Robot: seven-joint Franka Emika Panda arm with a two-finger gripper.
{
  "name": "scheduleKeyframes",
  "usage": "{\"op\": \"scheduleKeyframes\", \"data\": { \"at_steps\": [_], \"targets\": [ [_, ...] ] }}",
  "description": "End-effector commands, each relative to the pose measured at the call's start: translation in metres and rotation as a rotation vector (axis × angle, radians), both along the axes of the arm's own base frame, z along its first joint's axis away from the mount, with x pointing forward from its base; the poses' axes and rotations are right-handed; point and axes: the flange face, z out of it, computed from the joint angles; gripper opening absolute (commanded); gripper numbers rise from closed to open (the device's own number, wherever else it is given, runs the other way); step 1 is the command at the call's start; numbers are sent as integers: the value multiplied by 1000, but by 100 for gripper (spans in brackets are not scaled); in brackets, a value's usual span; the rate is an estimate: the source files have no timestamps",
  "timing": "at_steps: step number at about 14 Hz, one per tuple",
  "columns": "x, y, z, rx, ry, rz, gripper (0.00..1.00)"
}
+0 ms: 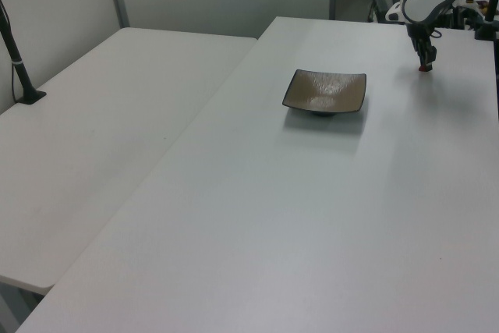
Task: Strawberries on a ceramic plate
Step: 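Close the gripper on the red strawberry and lift it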
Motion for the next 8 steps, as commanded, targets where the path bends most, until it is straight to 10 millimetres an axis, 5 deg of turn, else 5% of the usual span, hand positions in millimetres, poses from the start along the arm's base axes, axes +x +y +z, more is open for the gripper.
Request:
{"op": "scheduleKeyframes", "data": {
  "at_steps": [1,8],
  "targets": [
    [-3,18,43,0,-16,16,7],
    [34,61,143,63,-109,-11,7]
  ]
}}
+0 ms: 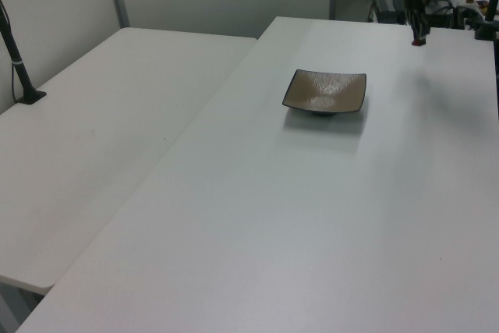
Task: Strawberries on a ceramic plate
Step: 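Carry the strawberry over the brown plate and lower it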
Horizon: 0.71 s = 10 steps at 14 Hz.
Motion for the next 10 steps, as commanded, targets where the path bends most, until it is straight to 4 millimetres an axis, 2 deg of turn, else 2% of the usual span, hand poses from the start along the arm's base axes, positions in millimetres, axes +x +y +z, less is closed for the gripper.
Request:
{"op": "scheduleKeyframes", "data": {
  "at_steps": [1,2,4,7,8,10],
  "targets": [
    [13,26,48,46,-71,-26,7],
    [16,35,57,68,-106,-57,8],
    [34,63,88,125,-205,-110,8],
    [50,102,97,141,-237,-140,8],
    [60,125,96,153,-250,-168,8],
    [69,149,88,173,-255,-226,8]
  ]
}}
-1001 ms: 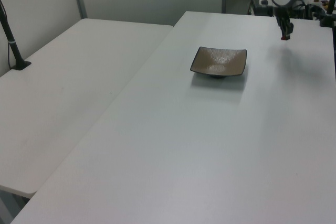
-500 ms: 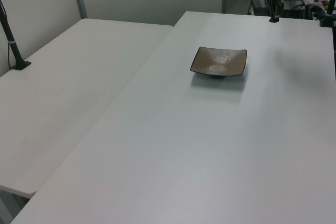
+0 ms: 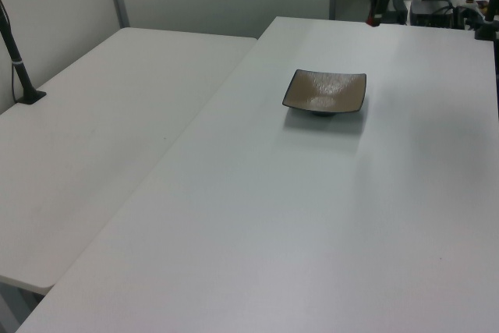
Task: Strawberries on a ceramic plate
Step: 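Carry the strawberry over the brown plate and lower it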
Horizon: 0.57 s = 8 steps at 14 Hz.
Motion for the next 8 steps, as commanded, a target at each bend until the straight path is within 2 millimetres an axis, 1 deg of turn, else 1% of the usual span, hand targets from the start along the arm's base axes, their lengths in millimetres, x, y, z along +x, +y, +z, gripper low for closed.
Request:
{"op": "scheduleKeyframes", "data": {
  "at_steps": [1,3,5,6,8],
  "targets": [
    [15,39,-8,58,-1,-75,9],
    [25,46,-13,111,-79,-93,10],
    [36,50,-36,132,-103,-107,10],
    [46,60,-53,129,-116,-112,10],
    [58,68,-76,124,-130,-137,10]
  ]
}}
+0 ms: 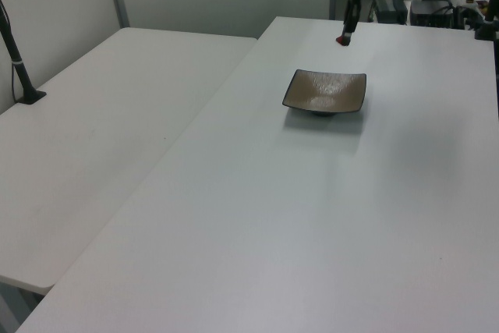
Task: Strawberries on a ceramic plate
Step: 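Carry the strawberry over the brown plate and lower it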
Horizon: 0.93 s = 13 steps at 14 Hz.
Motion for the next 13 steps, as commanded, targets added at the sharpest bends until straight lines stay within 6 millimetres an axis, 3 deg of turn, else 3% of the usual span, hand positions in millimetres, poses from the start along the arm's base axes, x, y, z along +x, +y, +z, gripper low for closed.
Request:
{"op": "scheduleKeyframes", "data": {
  "at_steps": [1,6,10,11,12,13],
  "targets": [
    [19,20,-45,5,-23,-48,10],
    [23,45,-97,43,-55,-66,11],
    [25,61,-123,55,-44,-64,16],
    [26,64,-124,57,-45,-63,24],
    [26,64,-125,57,-43,-63,45],
    [26,64,-124,57,-39,-62,82]
  ]
}}
